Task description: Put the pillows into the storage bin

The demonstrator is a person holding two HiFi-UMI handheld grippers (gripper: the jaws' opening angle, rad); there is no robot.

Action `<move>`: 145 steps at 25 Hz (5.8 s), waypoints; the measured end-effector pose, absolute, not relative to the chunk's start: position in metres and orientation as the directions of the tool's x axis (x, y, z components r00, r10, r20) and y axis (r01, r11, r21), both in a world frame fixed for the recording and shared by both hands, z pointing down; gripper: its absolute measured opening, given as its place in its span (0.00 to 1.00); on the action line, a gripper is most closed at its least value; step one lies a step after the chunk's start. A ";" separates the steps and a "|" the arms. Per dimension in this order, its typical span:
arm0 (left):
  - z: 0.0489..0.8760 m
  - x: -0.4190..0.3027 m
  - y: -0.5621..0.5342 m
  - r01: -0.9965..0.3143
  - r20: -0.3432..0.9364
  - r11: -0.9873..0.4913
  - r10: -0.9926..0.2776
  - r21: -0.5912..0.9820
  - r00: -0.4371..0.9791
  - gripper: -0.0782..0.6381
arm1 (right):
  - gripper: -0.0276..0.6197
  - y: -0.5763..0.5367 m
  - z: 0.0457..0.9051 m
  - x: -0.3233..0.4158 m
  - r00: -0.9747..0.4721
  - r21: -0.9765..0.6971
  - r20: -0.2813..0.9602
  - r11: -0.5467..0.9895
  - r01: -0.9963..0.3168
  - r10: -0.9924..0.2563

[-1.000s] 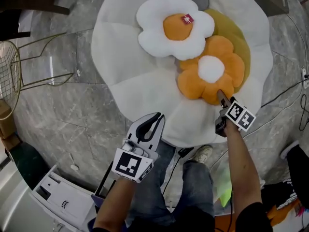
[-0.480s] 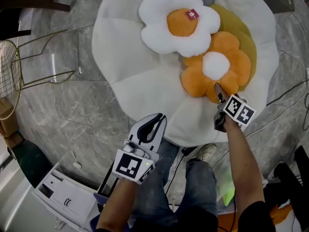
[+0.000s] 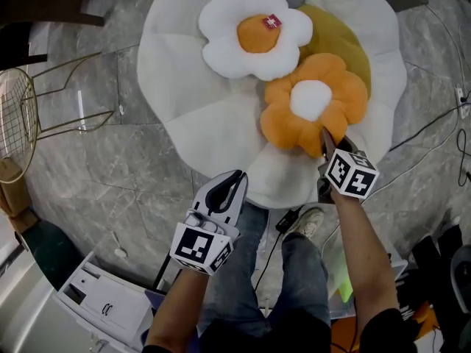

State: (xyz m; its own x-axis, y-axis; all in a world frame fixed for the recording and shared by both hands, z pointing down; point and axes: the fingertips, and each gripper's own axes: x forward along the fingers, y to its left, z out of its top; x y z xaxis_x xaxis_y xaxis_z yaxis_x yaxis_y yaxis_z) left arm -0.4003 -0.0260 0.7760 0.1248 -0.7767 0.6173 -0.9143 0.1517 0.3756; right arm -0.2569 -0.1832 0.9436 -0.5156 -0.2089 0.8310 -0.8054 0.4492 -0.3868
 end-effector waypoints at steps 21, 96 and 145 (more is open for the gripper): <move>0.562 -0.296 -0.109 -0.953 0.482 -0.113 -0.842 0.280 0.241 0.21 | 0.19 -0.211 0.583 -0.133 -0.709 -0.478 0.522 0.525 -0.704 -0.474; 0.719 0.344 0.096 0.055 0.631 -0.939 0.270 0.339 0.727 0.26 | 0.20 0.270 0.808 0.466 0.382 -0.521 0.752 -0.839 -0.156 -0.538; 0.738 0.303 0.099 -0.051 0.633 -0.921 0.224 0.386 0.742 0.26 | 0.34 0.271 0.854 0.452 0.392 -0.428 0.788 -0.880 -0.206 -0.475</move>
State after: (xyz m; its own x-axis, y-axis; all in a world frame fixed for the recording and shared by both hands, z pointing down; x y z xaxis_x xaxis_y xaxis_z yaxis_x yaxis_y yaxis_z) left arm 0.3027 0.0992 0.7384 0.7415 0.2238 0.6325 -0.0513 -0.9211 0.3859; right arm 0.4520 0.2712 0.8540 0.3919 -0.4752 0.7878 -0.2064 -0.8799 -0.4280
